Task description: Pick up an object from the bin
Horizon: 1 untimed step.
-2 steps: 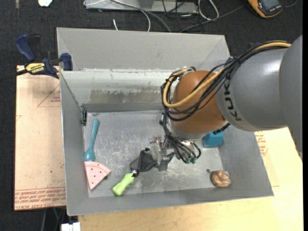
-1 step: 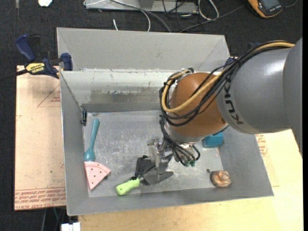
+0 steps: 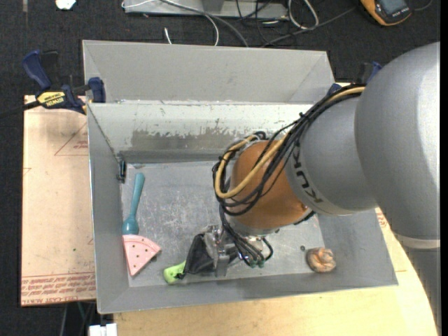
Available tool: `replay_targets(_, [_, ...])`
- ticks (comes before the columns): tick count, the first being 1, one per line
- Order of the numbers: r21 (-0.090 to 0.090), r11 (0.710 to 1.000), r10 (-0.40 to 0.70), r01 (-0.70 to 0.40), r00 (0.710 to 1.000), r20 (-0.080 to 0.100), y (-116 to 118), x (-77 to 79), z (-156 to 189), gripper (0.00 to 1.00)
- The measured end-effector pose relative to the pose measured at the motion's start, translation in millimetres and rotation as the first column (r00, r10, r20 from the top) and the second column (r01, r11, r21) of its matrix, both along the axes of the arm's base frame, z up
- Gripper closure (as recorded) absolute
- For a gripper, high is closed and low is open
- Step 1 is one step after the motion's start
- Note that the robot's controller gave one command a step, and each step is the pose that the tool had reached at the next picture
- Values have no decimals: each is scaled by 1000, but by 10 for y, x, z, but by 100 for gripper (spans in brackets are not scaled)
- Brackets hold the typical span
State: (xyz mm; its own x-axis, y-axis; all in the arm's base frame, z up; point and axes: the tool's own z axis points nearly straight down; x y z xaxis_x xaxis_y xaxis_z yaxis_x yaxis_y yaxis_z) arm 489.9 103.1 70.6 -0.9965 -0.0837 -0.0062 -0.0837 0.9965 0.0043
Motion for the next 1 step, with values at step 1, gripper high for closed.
replay_targets(1, [1,1000,24,-24,1000,-3,-88,-29,663,100])
